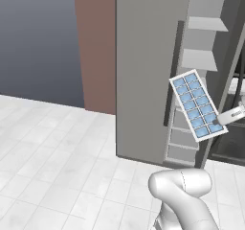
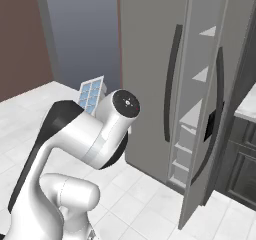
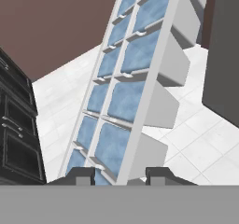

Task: The ice cube tray has been filled with water. Take the tray and place it in the freezer to make ice. Close the freezer door after placing the tray.

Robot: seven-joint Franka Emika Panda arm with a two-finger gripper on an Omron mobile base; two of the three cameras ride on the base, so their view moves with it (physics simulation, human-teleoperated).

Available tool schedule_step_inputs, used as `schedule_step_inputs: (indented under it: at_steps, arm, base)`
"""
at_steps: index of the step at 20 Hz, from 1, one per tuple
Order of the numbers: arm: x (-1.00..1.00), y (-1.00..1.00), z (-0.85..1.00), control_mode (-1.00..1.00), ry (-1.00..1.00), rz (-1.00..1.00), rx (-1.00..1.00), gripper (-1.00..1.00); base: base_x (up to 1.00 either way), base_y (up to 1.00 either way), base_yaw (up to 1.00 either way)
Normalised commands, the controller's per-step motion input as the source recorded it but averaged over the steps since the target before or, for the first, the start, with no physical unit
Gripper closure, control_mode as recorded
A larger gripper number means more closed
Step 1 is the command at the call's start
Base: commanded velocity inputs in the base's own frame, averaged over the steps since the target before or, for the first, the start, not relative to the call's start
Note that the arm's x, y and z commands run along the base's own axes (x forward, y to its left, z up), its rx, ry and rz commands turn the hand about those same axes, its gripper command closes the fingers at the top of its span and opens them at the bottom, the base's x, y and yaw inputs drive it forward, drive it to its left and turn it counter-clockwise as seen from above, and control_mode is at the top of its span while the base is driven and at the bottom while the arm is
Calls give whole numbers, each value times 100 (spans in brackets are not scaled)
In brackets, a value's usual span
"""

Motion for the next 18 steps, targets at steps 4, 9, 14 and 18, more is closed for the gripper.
schedule_step_inputs:
  at_steps: [4,9,14,18]
  arm:
    - [0,0,0,100,0,0,0,100]
    - [0,0,0,100,0,0,0,100]
    - [0,0,0,100,0,0,0,100]
    - [0,0,0,100,0,0,0,100]
  base:
    - [0,74,-35]
    - [13,60,-37]
    - [28,33,-39]
    - [36,25,-38]
